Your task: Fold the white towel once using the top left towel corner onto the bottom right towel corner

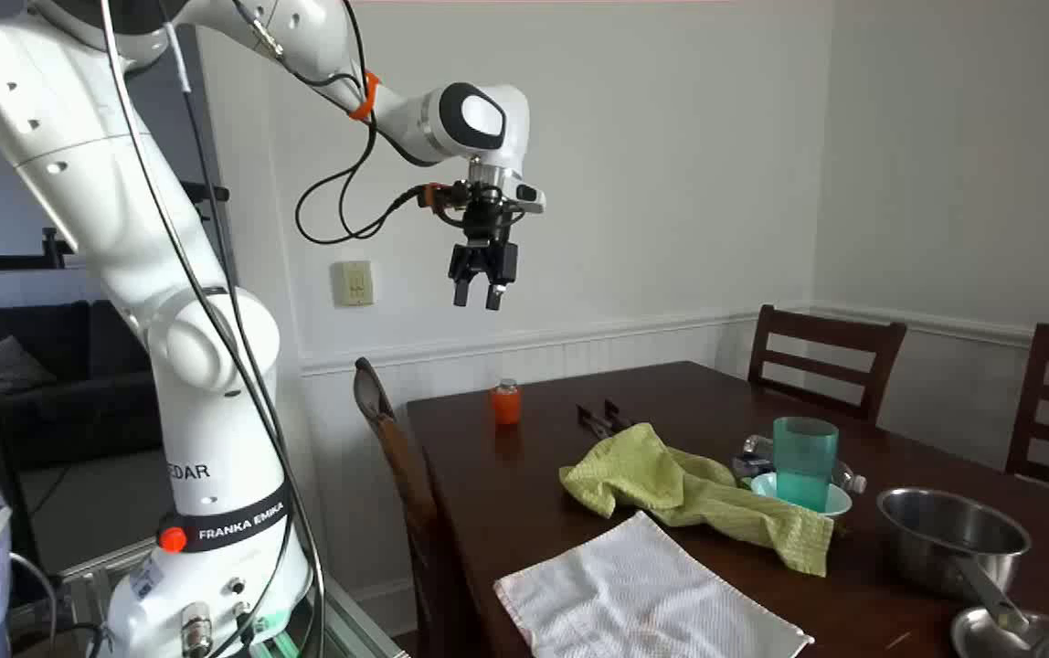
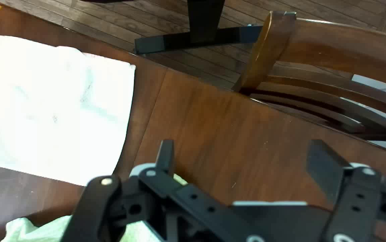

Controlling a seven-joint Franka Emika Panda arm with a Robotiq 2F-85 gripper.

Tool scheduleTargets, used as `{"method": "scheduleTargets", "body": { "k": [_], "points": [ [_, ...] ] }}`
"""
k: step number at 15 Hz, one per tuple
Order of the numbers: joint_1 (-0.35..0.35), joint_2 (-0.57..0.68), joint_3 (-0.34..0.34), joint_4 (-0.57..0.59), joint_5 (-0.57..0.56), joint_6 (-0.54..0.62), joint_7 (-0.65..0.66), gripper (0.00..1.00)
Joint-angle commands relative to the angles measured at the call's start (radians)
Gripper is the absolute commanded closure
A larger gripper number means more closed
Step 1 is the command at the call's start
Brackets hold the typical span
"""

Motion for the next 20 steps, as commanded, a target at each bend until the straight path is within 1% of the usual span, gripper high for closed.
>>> {"method": "scheduleTargets", "body": {
  "k": [1, 7, 8, 10, 12, 14, 18, 19, 20],
  "points": [
    [0.006, 0.000, -0.005, 0.002, -0.002, -0.001, 0.001, 0.00],
    [0.006, 0.000, -0.005, 0.002, -0.002, -0.001, 0.001, 0.00],
    [-0.008, 0.037, -0.006, 0.002, -0.003, -0.004, 0.051, 0.00],
    [-0.030, 0.067, -0.007, -0.016, -0.019, 0.019, 0.137, 0.00],
    [-0.056, 0.101, -0.010, -0.040, -0.054, 0.080, 0.234, 0.00],
    [-0.080, 0.128, -0.022, -0.080, -0.085, 0.214, 0.311, 0.00],
    [-0.119, 0.185, -0.078, -0.160, -0.069, 0.514, 0.324, 0.00],
    [-0.127, 0.205, -0.094, -0.173, -0.056, 0.574, 0.313, 0.00],
    [-0.131, 0.236, -0.111, -0.171, -0.022, 0.596, 0.291, 0.00]
  ]
}}
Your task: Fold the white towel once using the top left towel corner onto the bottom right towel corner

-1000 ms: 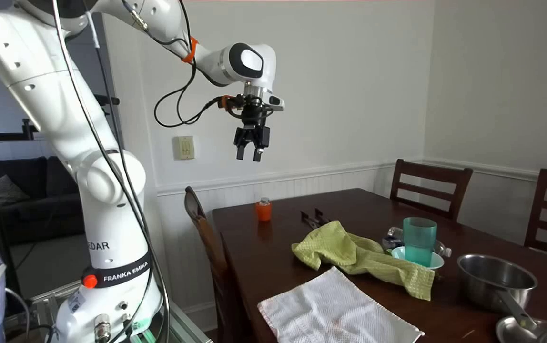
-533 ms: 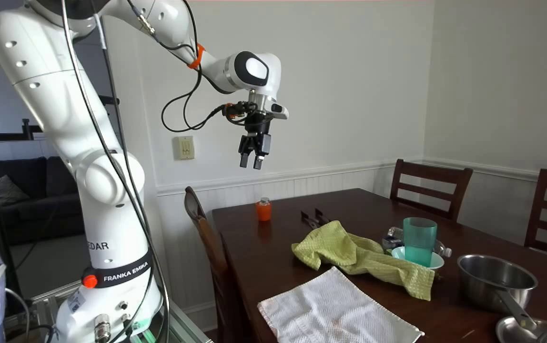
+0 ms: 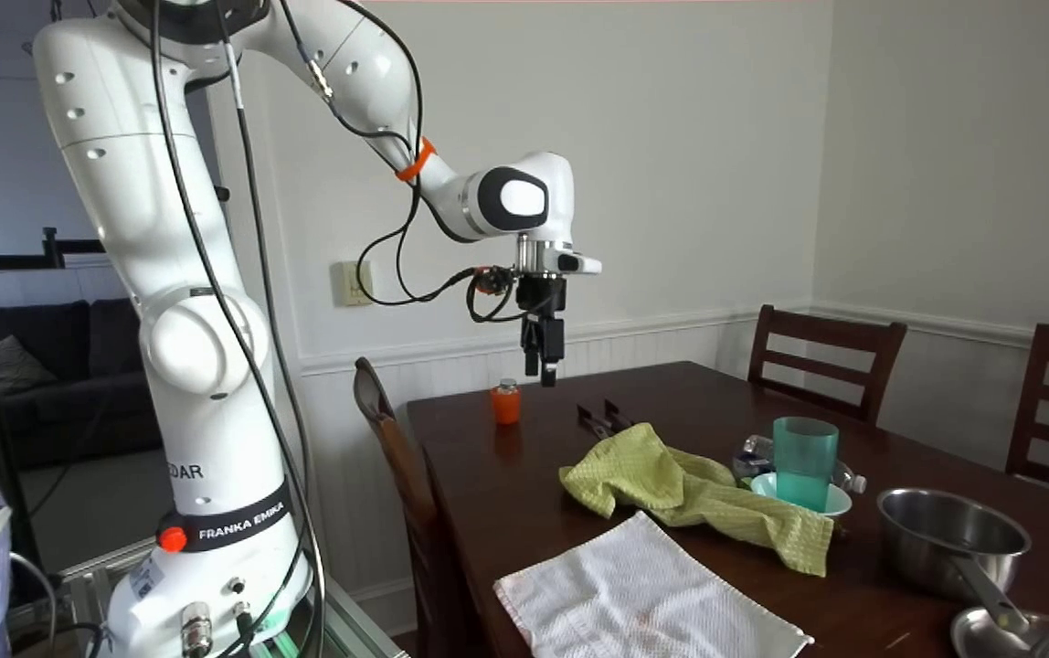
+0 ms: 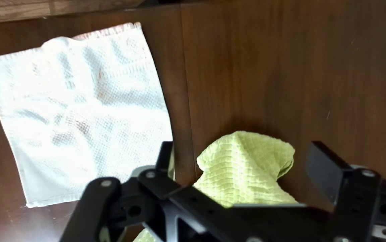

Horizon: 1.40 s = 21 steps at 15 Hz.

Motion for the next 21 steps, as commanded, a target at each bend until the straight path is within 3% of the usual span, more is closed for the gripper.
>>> {"method": "scheduleTargets", "body": {
  "k": [1, 2, 9, 10, 16, 21],
  "points": [
    [-0.016, 0.069, -0.045, -0.023, 0.066, 0.106, -0.001, 0.00],
    [-0.008, 0.034, -0.033, -0.021, 0.024, 0.072, -0.002, 0.00],
    [-0.019, 0.100, -0.056, -0.017, 0.038, 0.111, 0.004, 0.00],
    [-0.020, 0.107, -0.067, -0.023, 0.071, 0.134, -0.054, 0.00],
    [-0.037, 0.187, -0.109, -0.058, 0.026, 0.370, -0.099, 0.00],
    [-0.048, 0.308, -0.139, -0.045, 0.090, 0.510, -0.131, 0.00]
  ]
}}
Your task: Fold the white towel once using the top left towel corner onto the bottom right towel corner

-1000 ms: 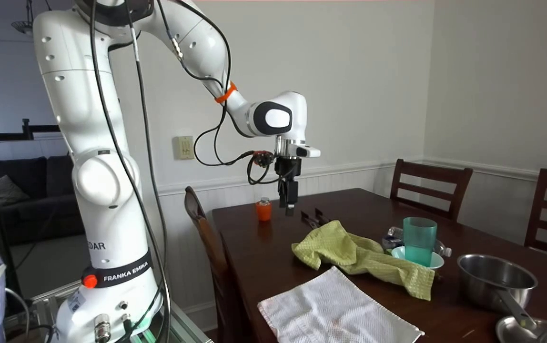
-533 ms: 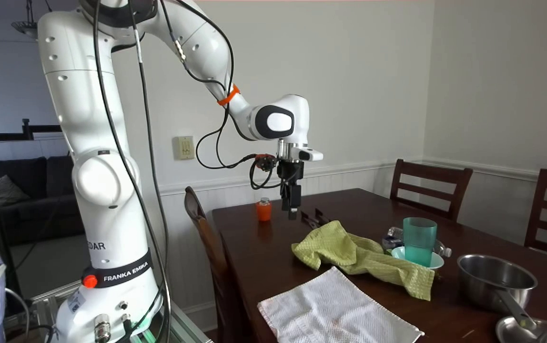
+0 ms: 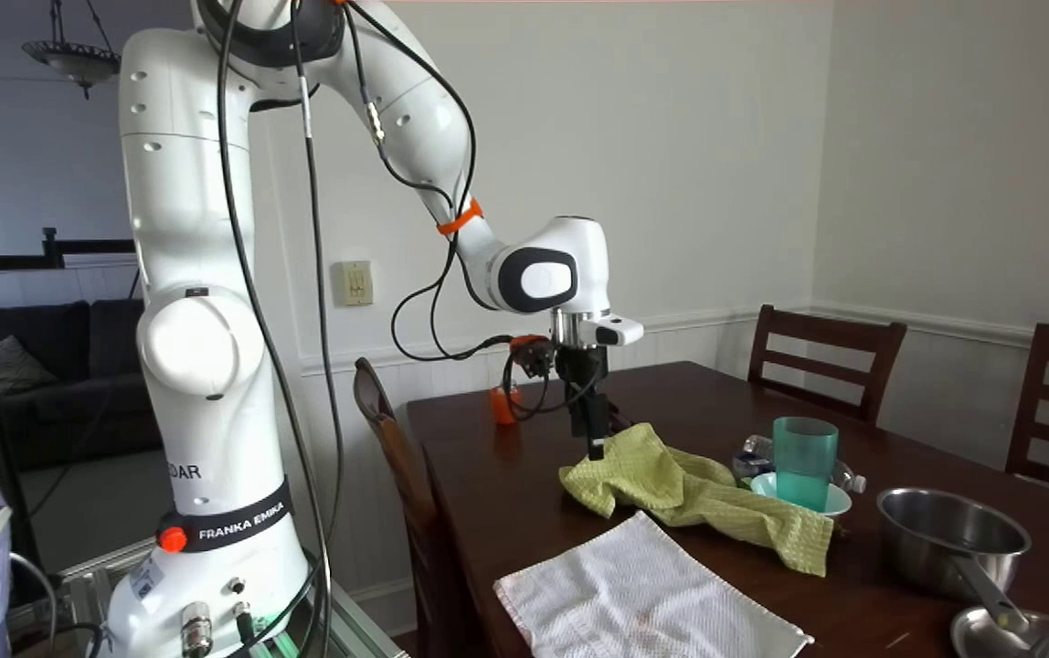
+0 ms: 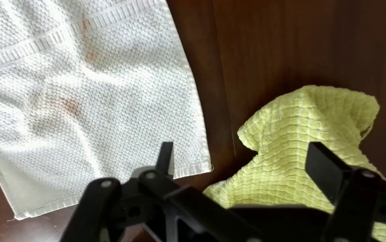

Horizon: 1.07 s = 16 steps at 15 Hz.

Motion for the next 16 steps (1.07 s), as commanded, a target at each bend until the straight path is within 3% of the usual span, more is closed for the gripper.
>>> {"method": "scheduleTargets", "body": {
  "k": [1, 8, 16],
  "points": [
    [-0.015, 0.090, -0.016, 0.012, 0.058, 0.102, -0.045, 0.00],
    [0.003, 0.111, -0.031, 0.016, 0.042, 0.093, -0.019, 0.00],
    [0.000, 0.289, -0.072, 0.111, 0.019, 0.114, -0.020, 0.00]
  ]
}}
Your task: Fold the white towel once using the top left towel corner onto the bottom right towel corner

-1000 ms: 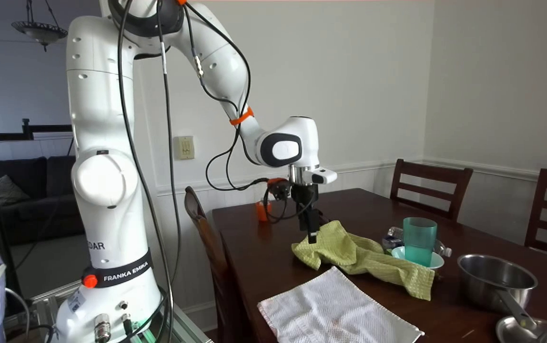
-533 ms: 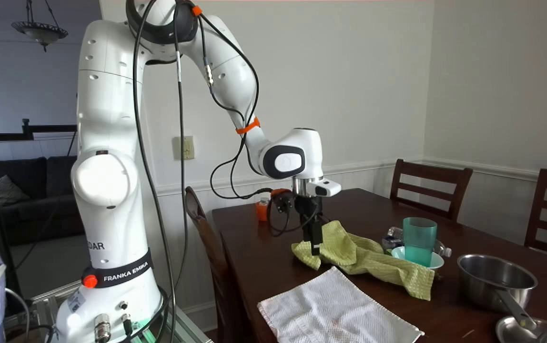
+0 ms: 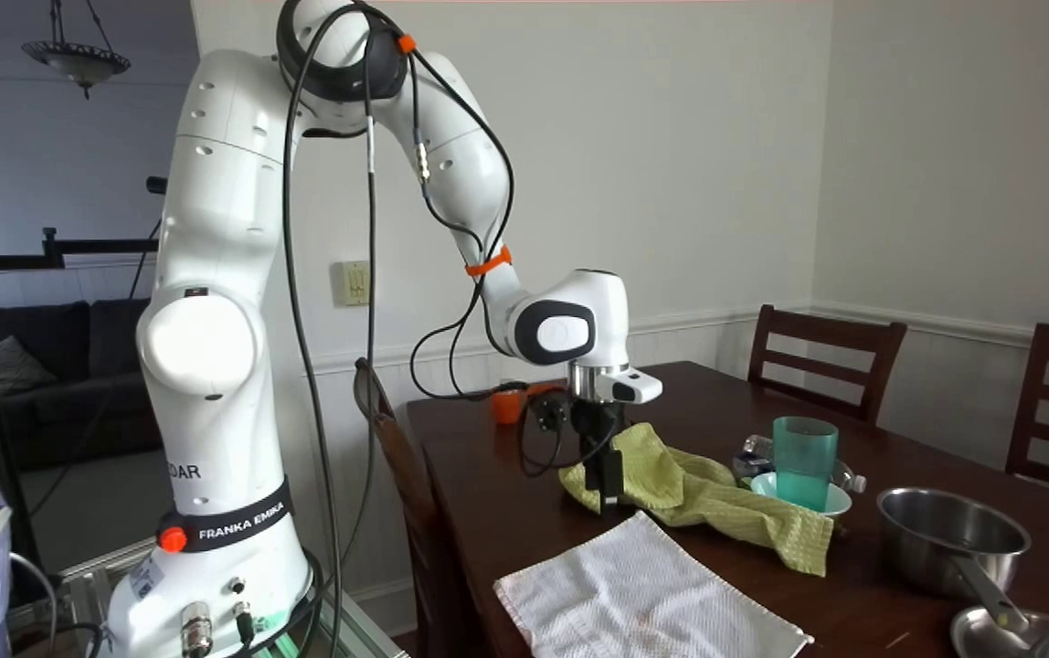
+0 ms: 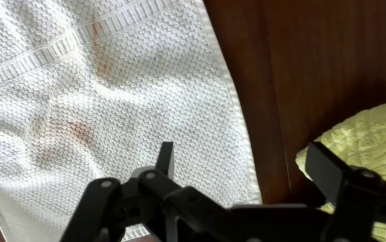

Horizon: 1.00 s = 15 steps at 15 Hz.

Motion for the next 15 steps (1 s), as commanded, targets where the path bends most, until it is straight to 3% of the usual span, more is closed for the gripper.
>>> {"method": "scheduleTargets", "body": {
  "k": [1, 15],
  "points": [
    [0.012, 0.092, -0.038, 0.073, -0.017, 0.018, 0.004, 0.00],
    [0.006, 0.236, -0.012, 0.232, 0.046, 0.022, 0.002, 0.00]
  ]
}}
